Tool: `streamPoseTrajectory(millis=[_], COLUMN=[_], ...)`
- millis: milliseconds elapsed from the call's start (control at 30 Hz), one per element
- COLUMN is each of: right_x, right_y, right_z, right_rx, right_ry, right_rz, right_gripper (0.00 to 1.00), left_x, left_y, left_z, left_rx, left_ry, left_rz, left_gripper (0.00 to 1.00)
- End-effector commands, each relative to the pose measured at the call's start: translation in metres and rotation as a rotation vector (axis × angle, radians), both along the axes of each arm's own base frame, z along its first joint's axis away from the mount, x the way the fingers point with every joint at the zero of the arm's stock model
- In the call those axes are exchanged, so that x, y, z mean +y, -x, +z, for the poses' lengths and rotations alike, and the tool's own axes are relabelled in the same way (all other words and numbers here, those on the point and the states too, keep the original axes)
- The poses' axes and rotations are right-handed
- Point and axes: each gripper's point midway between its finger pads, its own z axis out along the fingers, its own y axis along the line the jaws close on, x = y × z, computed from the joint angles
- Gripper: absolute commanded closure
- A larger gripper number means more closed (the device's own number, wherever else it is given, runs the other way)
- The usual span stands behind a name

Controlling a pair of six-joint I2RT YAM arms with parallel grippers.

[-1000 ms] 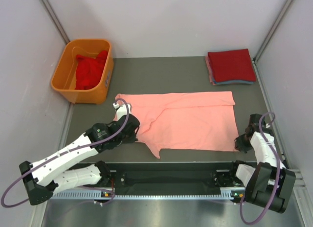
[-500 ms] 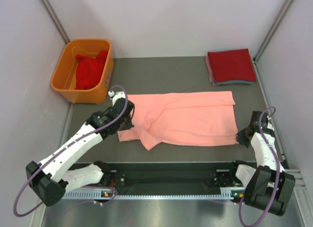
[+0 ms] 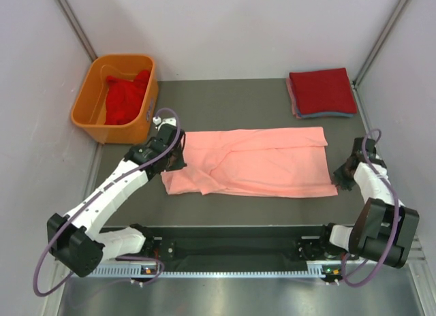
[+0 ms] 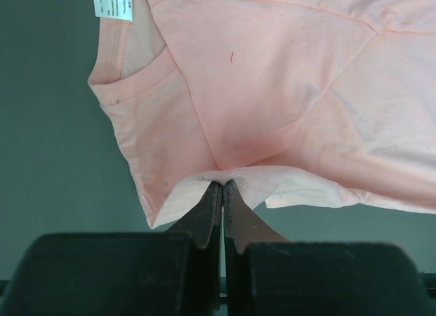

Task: Fold and stack the t-shirts
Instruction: Fold the tshirt

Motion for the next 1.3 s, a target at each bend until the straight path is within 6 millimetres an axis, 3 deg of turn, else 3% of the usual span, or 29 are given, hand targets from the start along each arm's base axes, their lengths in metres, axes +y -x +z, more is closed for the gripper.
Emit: streamPoseTrajectory(millis=[0, 167, 333, 433, 700, 833, 967, 1133, 1267], right_x=[-0.008, 0.006, 0.035, 0.038, 0.035, 0.033, 0.033, 0.044, 0.045], right_y=[-0.015, 0.011, 0.045, 0.052, 0.059, 0.052, 0.059, 0.073, 0.071], right_z=[0.026, 0.028, -0.005, -0.013, -0.014, -0.002, 0.007, -0.004, -0.011], right_rx=[-0.032, 0.008, 0.083, 0.087, 0.078, 0.048, 0.069, 0.102, 0.093], right_ry=[0.041, -0.019, -0.147, -0.157, -0.127, -0.123, -0.114, -0.155, -0.163], right_rz=[0.023, -0.037, -0.076, -0.103, -0.13, -0.124, -0.112, -0.094, -0.123], right_gripper=[0.76, 0.73, 0.72, 0.73, 0.76, 0.76, 0.76, 0.75, 0.74], left_x=[-0.012, -0.019, -0.019, -0.02, -0.014, -0.013, -0.014, -0.015, -0.016], left_y=[-0.023, -0.033, -0.042, -0.046, -0.052, -0.052, -0.053, -0.053, -0.052], left_z=[0.021, 0.019, 0.015, 0.012, 0.009, 0.007, 0.005, 0.004, 0.005], left_rx=[-0.079, -0.076, -0.072, -0.064, -0.059, -0.057, -0.056, -0.055, -0.058], left_ry=[0.047, 0.058, 0.064, 0.069, 0.072, 0.075, 0.083, 0.089, 0.094], left_rz=[-0.033, -0.061, -0.072, -0.083, -0.076, -0.073, -0.074, -0.078, -0.081], left_gripper=[1.0, 1.0, 1.0, 1.0, 1.0, 1.0, 1.0, 1.0, 1.0])
